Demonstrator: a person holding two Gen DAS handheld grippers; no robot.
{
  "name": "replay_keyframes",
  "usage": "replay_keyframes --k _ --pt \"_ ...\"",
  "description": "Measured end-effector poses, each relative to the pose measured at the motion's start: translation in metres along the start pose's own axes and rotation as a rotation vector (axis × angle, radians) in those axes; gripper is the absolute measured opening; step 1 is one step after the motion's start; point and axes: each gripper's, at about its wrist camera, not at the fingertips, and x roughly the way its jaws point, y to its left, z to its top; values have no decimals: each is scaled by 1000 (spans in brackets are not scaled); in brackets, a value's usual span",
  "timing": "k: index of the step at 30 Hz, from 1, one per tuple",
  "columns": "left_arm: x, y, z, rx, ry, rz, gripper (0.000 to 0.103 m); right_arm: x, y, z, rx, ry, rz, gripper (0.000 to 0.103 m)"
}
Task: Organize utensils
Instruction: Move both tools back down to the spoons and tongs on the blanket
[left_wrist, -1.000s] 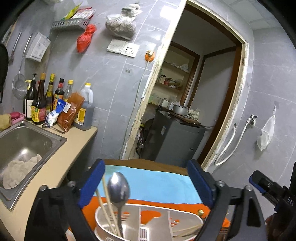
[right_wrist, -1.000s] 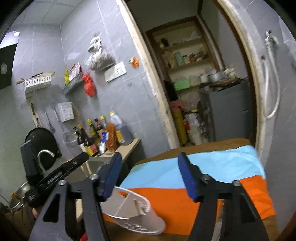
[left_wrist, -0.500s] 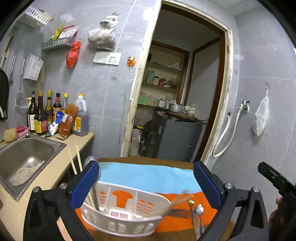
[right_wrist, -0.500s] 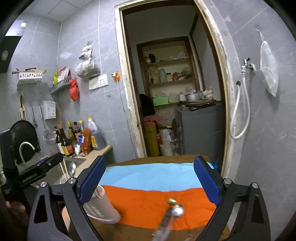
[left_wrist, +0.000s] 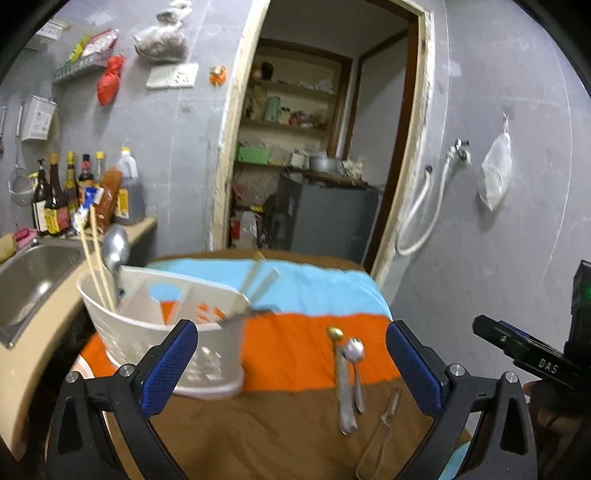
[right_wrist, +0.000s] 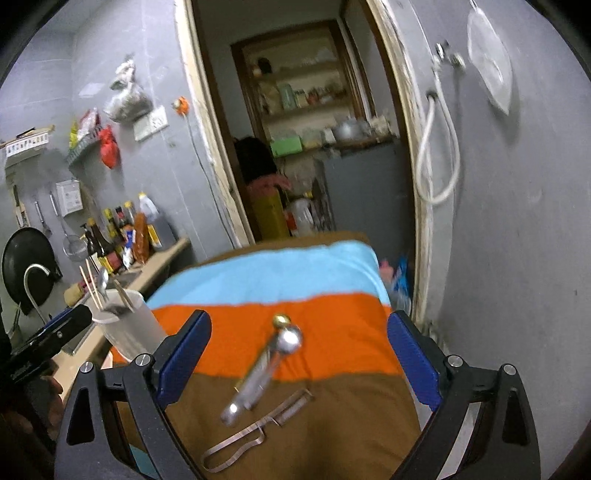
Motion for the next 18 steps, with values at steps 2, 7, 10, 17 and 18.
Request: replay_keyframes --k 2,7,10,17,18 --pt "8 -6 -7 9 34 -2 103 9 -13 -9 30 45 7 94" --pt "30 -17 -28 24 130 19 103 36 -37 -34 83 162 50 85" --pt "41 -18 -37 15 169 37 103 58 -45 -51 120 258 95 67" --pt "69 -17 -51 -3 245 53 103 103 -34 -90 128 417 197 48" --pt "73 -17 -52 0 252 48 102 105 -32 -94 124 429 201 47"
